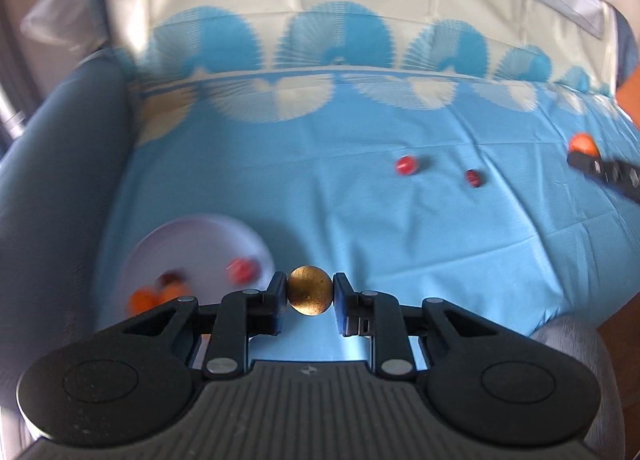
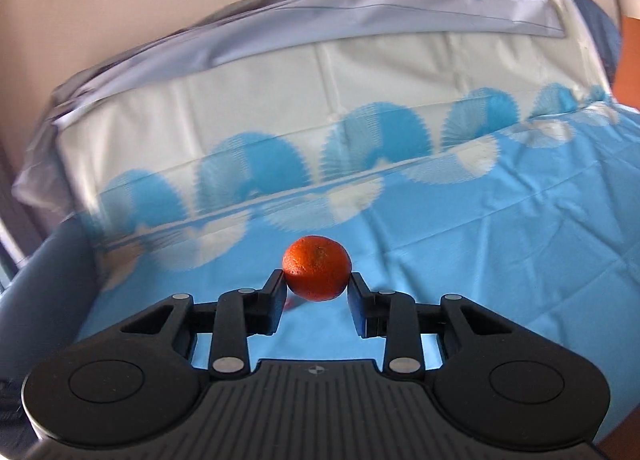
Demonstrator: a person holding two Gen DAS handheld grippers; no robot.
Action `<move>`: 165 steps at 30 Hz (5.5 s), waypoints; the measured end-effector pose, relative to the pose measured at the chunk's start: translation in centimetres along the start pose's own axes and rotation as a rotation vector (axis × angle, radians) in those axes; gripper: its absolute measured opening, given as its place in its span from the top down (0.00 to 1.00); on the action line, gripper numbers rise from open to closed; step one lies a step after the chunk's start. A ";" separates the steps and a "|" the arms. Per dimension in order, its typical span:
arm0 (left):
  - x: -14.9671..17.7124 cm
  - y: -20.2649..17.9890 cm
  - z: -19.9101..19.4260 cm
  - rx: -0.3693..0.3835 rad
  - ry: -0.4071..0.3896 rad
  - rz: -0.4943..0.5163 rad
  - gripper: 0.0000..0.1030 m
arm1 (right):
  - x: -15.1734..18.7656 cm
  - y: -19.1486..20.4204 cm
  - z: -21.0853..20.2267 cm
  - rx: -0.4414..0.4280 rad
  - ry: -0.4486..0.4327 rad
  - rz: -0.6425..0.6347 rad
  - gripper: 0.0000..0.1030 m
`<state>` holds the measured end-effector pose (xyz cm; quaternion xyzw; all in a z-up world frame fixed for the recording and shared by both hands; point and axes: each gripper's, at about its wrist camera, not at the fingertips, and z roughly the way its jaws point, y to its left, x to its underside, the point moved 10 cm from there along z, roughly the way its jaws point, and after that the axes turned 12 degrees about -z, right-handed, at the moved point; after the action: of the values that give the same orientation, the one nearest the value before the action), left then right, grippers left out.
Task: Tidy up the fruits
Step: 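Carry both fruits over the plate and open both tools to drop them, then lift both tools back from the plate, then grasp the bagged red fruit with the left tool while the right tool grasps the red date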
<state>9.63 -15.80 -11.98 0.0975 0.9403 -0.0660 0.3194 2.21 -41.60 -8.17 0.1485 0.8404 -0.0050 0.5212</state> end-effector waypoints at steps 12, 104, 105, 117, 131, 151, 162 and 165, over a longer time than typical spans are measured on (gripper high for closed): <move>6.0 9.1 -9.8 -0.058 -0.062 -0.110 0.74 | 6.9 18.8 -9.6 -0.319 0.144 -0.220 0.66; -0.1 16.2 12.0 -0.086 0.116 -0.177 0.74 | 11.8 32.0 10.8 -0.388 0.330 -0.555 0.66; 0.0 16.2 12.3 -0.085 0.119 -0.173 0.74 | 12.0 32.1 11.1 -0.388 0.334 -0.560 0.66; -0.5 16.8 6.3 -0.113 -0.032 -0.096 0.00 | 10.8 32.0 9.1 -0.390 0.324 -0.597 0.15; 5.7 16.7 -2.6 -0.094 0.024 -0.249 0.00 | 10.3 27.7 -3.8 -0.308 0.331 -0.489 0.02; 7.3 13.1 -9.5 -0.115 -0.071 -0.189 0.00 | 7.7 26.2 -11.7 -0.263 0.126 -0.524 0.01; 7.2 13.3 -9.7 -0.124 -0.072 -0.194 0.00 | 7.8 26.0 -11.6 -0.261 0.123 -0.516 0.01; 7.2 13.3 -9.6 -0.128 -0.069 -0.192 0.00 | 7.9 26.0 -11.4 -0.260 0.124 -0.516 0.01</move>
<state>1.38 -0.08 -9.65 -0.0157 0.9360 -0.0395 0.3493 -4.42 -12.95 -6.05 -0.1381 0.8741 -0.0203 0.4653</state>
